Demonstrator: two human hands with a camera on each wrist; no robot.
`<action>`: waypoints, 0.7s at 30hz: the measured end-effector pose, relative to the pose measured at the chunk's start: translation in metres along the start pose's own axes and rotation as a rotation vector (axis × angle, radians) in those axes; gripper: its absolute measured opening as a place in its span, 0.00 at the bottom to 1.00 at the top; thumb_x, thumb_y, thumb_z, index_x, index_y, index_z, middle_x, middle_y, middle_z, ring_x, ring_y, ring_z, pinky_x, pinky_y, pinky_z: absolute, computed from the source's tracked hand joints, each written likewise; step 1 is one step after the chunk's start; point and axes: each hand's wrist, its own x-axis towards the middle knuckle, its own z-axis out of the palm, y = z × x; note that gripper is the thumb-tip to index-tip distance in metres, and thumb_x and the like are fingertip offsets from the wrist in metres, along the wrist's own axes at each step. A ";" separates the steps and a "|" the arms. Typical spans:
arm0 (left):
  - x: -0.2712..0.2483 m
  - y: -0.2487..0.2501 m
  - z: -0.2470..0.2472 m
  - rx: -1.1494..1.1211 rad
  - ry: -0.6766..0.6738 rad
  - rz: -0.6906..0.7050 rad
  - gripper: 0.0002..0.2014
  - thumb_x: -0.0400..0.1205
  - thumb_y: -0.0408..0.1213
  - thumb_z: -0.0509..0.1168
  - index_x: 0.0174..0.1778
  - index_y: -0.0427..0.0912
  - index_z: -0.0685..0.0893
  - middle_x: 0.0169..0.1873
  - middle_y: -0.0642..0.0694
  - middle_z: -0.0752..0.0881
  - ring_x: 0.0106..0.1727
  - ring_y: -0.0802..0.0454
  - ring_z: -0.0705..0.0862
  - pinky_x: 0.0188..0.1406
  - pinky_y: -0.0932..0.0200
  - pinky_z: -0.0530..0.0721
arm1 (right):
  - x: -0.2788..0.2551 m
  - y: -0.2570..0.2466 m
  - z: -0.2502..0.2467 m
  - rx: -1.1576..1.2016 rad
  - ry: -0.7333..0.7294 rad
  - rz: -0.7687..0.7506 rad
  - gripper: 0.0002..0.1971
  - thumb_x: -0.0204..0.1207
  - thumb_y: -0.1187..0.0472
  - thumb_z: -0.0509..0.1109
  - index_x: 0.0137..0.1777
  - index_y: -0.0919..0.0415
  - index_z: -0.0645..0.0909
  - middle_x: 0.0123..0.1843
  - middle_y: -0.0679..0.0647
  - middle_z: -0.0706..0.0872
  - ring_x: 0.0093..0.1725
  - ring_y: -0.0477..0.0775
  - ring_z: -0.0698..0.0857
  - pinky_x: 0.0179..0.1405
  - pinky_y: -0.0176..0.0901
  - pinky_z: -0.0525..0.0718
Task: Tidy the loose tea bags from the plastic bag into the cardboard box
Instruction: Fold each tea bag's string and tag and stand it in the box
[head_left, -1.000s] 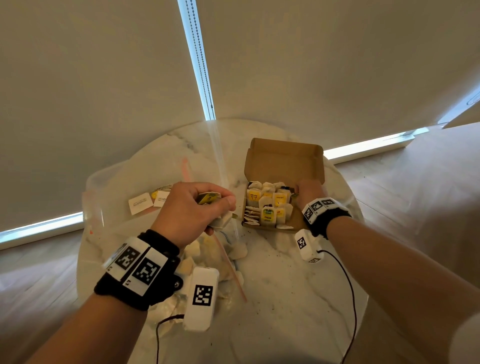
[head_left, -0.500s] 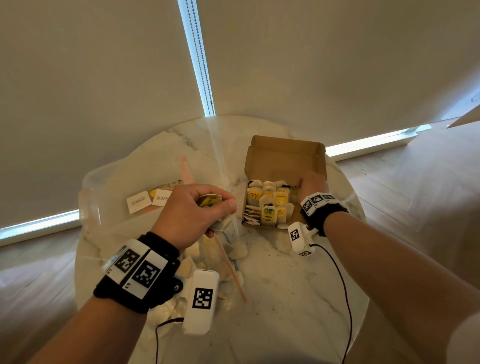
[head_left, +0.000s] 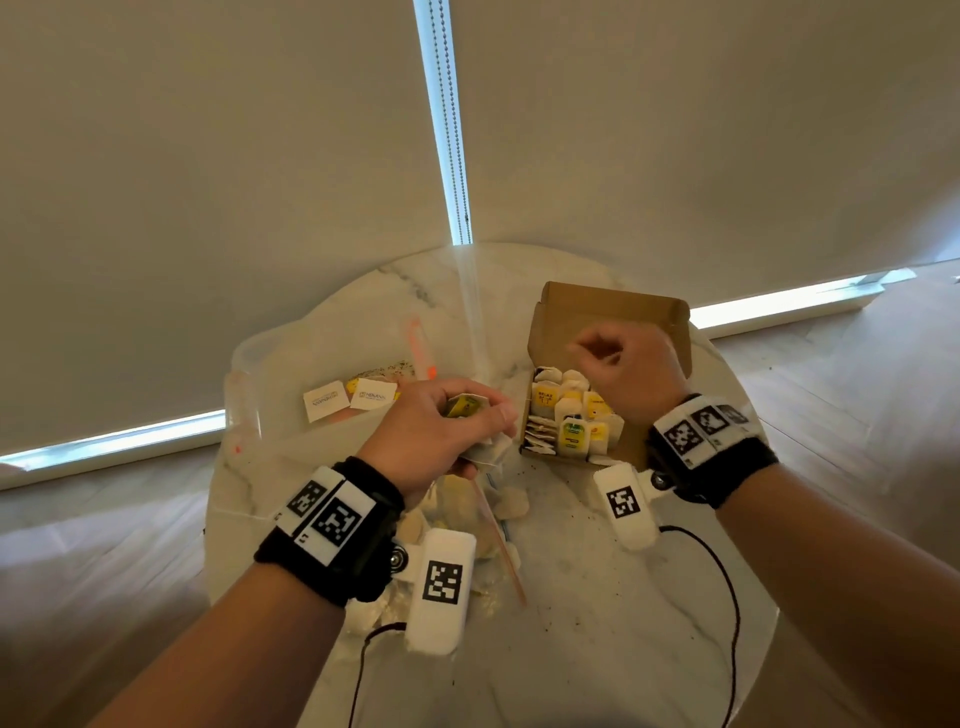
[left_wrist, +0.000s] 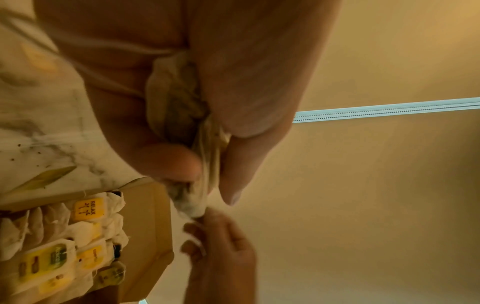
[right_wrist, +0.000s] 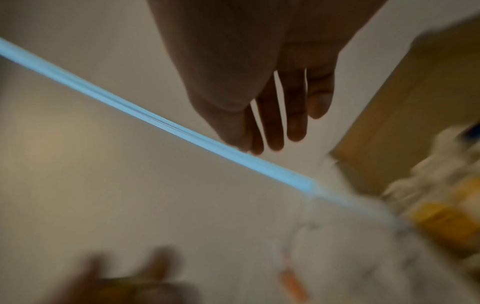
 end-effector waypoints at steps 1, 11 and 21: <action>-0.001 -0.001 -0.001 0.011 -0.019 -0.003 0.04 0.79 0.35 0.74 0.47 0.41 0.90 0.41 0.35 0.91 0.28 0.55 0.82 0.20 0.62 0.79 | -0.006 -0.022 -0.005 0.102 -0.064 -0.093 0.02 0.79 0.57 0.72 0.47 0.51 0.87 0.40 0.40 0.87 0.41 0.41 0.87 0.43 0.35 0.85; -0.024 -0.003 -0.001 0.116 -0.158 0.066 0.13 0.75 0.27 0.77 0.54 0.38 0.86 0.33 0.46 0.86 0.28 0.56 0.85 0.23 0.62 0.81 | -0.031 -0.093 -0.004 0.000 -0.470 -0.193 0.05 0.72 0.58 0.79 0.48 0.54 0.91 0.39 0.42 0.89 0.36 0.42 0.83 0.35 0.27 0.77; -0.033 -0.009 -0.007 0.020 -0.135 0.113 0.14 0.77 0.27 0.75 0.57 0.38 0.85 0.37 0.49 0.88 0.36 0.54 0.88 0.27 0.60 0.84 | -0.042 -0.099 -0.014 0.203 -0.406 -0.046 0.03 0.76 0.66 0.75 0.48 0.65 0.87 0.42 0.57 0.92 0.39 0.55 0.92 0.43 0.46 0.91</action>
